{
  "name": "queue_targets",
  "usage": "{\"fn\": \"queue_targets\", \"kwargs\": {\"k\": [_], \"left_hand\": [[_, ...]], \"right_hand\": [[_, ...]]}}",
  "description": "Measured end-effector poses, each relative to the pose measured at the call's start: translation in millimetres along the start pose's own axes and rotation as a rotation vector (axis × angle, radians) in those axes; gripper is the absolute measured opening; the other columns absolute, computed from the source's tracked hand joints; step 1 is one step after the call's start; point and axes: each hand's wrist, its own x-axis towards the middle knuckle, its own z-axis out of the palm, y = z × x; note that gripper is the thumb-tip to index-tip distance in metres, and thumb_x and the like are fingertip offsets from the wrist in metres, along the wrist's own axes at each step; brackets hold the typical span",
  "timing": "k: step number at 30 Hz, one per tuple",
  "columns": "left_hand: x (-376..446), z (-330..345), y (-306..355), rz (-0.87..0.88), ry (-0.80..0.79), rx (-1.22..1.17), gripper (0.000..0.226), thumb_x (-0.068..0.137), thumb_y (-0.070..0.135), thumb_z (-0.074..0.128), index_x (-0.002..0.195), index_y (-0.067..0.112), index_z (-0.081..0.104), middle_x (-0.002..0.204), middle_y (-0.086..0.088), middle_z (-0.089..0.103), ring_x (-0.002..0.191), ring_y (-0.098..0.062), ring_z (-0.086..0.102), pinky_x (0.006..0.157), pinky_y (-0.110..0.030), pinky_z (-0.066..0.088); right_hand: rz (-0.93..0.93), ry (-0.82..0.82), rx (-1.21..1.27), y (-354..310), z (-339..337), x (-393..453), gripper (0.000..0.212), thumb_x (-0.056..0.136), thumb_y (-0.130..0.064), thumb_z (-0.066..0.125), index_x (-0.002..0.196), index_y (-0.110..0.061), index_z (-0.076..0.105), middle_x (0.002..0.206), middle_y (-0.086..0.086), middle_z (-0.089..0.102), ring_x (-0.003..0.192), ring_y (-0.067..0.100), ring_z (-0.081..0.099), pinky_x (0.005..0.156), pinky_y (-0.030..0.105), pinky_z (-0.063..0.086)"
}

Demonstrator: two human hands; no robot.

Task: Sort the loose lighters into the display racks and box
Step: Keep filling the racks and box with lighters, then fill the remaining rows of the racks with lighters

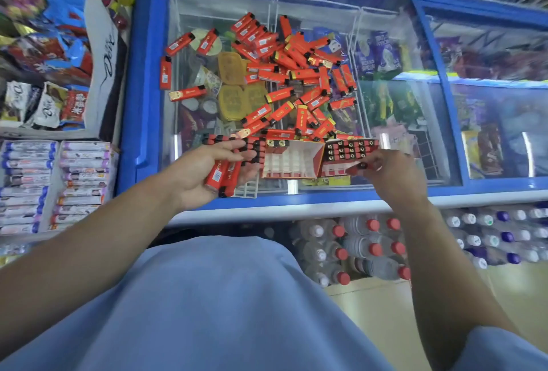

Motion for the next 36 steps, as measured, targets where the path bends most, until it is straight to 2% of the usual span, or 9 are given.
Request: {"fn": "queue_targets", "kwargs": {"k": [4,8,14,18,22,26,28,32,36], "left_hand": [[7,28,-5,-0.021,-0.053,0.06,0.047,0.097,-0.017,0.041,0.135,0.006,0.057,0.12,-0.016,0.074,0.102,-0.034,0.075,0.071,-0.036,0.064],[13,50,-10,-0.027,-0.135,0.097,0.048,0.099,-0.016,0.043,0.139,0.009,0.054,0.127,-0.014,0.071,0.111,-0.037,0.072,0.087,-0.038,0.062],[20,70,-20,-0.044,-0.123,0.217,0.037,0.097,-0.004,0.058,0.133,0.006,0.061,0.122,-0.013,0.074,0.11,-0.027,0.073,0.093,-0.031,0.059],[24,77,-28,-0.05,-0.118,0.273,0.035,0.093,0.006,0.064,0.128,0.002,0.063,0.12,-0.013,0.074,0.111,-0.025,0.073,0.097,-0.031,0.057],[25,79,-31,-0.03,-0.137,0.368,0.036,0.09,0.019,0.067,0.123,0.005,0.068,0.121,-0.01,0.074,0.111,-0.026,0.072,0.102,-0.038,0.055],[23,79,-31,0.003,-0.103,0.471,0.028,0.098,0.027,0.062,0.122,0.012,0.065,0.111,-0.005,0.078,0.089,-0.021,0.078,0.074,-0.031,0.064],[23,79,-31,0.001,-0.074,0.533,0.028,0.099,0.032,0.061,0.121,0.015,0.064,0.105,-0.003,0.079,0.073,-0.016,0.076,0.058,-0.024,0.059],[26,78,-35,-0.01,-0.026,0.618,0.026,0.098,0.039,0.063,0.104,0.014,0.067,0.077,-0.003,0.075,0.047,-0.01,0.055,0.042,-0.019,0.041],[28,77,-35,-0.02,-0.011,0.597,0.021,0.102,0.027,0.059,0.096,0.01,0.07,0.062,-0.003,0.065,0.043,-0.01,0.047,0.04,-0.019,0.028]], "right_hand": [[0.024,0.176,-0.056,34,-7,17,0.012,0.091,-0.021,0.073,0.101,-0.028,0.076,0.088,0.0,0.075,0.073,0.025,0.062,0.061,0.029,0.042],[-0.103,0.195,-0.026,51,-9,38,0.014,0.092,-0.031,0.075,0.105,-0.026,0.076,0.095,0.0,0.077,0.074,0.025,0.065,0.064,0.034,0.05],[-0.23,0.245,-0.095,59,9,58,0.02,0.093,-0.031,0.073,0.112,-0.029,0.078,0.092,0.004,0.076,0.077,0.028,0.068,0.061,0.03,0.042],[-0.39,0.351,0.037,75,45,62,0.023,0.094,-0.024,0.069,0.115,-0.02,0.077,0.092,0.006,0.074,0.068,0.029,0.067,0.053,0.035,0.052],[-0.389,0.405,-0.044,83,70,45,0.041,0.097,-0.01,0.056,0.135,-0.021,0.064,0.109,0.006,0.067,0.071,0.028,0.064,0.047,0.031,0.049],[-0.13,0.41,0.175,55,59,21,0.042,0.103,-0.019,0.051,0.145,-0.028,0.053,0.123,0.006,0.057,0.077,0.022,0.058,0.059,0.033,0.048],[-0.097,0.31,0.478,26,41,4,0.031,0.104,-0.034,0.055,0.134,-0.029,0.063,0.115,-0.002,0.062,0.084,0.015,0.063,0.07,0.037,0.055],[-0.355,-0.324,0.932,-37,11,-31,0.034,0.093,-0.04,0.071,0.126,-0.037,0.067,0.101,-0.004,0.068,0.086,0.02,0.067,0.079,0.033,0.056],[-0.475,-0.325,0.864,-63,11,-40,0.026,0.082,-0.028,0.084,0.104,-0.038,0.073,0.105,-0.017,0.065,0.091,0.01,0.064,0.082,0.025,0.051]]}}
